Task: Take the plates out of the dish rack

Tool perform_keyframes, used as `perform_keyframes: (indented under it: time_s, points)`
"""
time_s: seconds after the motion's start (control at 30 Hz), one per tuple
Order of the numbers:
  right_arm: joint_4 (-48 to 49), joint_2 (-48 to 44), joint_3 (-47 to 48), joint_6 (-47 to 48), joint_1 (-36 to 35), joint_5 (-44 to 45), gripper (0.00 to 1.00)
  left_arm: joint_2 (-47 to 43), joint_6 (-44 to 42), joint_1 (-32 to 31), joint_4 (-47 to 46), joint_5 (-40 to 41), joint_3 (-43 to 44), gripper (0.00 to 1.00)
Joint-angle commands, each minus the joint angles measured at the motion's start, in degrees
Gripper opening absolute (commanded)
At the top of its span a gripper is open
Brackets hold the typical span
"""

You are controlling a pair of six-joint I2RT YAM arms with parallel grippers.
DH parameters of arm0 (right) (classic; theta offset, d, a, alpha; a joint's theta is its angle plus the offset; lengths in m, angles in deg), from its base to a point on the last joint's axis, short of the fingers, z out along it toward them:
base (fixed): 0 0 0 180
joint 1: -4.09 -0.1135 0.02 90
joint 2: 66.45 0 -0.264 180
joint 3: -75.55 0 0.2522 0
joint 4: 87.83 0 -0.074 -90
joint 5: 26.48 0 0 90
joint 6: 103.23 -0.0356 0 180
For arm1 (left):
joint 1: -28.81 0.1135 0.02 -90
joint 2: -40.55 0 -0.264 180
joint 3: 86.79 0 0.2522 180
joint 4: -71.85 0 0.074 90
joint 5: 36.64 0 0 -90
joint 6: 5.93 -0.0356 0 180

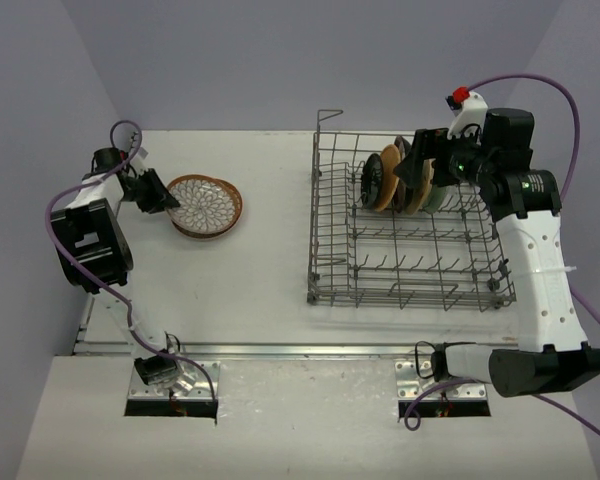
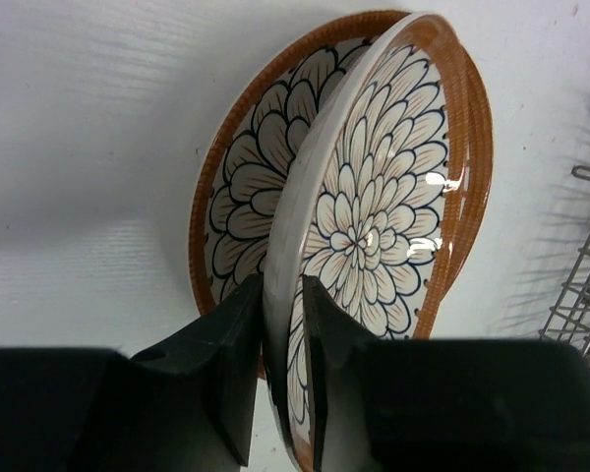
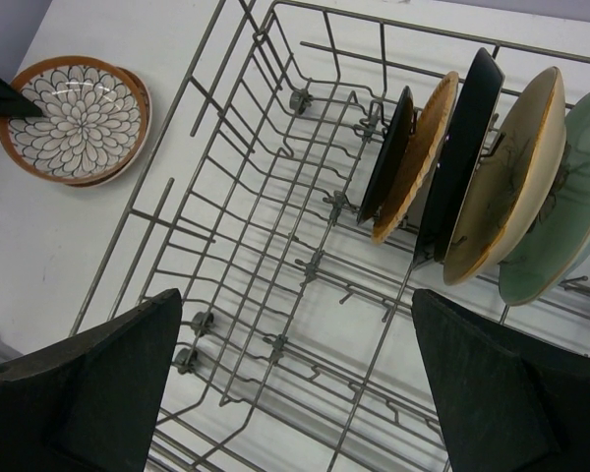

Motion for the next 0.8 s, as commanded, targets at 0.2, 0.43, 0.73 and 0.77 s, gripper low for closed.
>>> perform_keyframes:
  time_s: [0.2, 0.43, 0.73, 0.77]
  points:
    - [1.00, 0.11, 0.98, 1.45, 0.08, 0.47, 0.99, -4.89, -3.02, -0.20, -6.18, 1.55, -1.31, 0.56]
    - [0.76, 2.03, 0.17, 3.10, 0.08, 10.42, 0.99, -11.48, -6.90, -3.63, -8.72, 15.58, -5.42, 0.89]
    - [0.56, 5.68, -0.88, 3.50, 1.84, 19.34, 0.83, -24.85, -10.44, -11.45, -13.32, 25.39, -11.14, 0.91]
    - [0.64, 6.34, -0.72, 3.81, 2.05, 20.58, 0.77, -26.59, -10.15, -11.57, -13.52, 25.33, -11.30, 0.90]
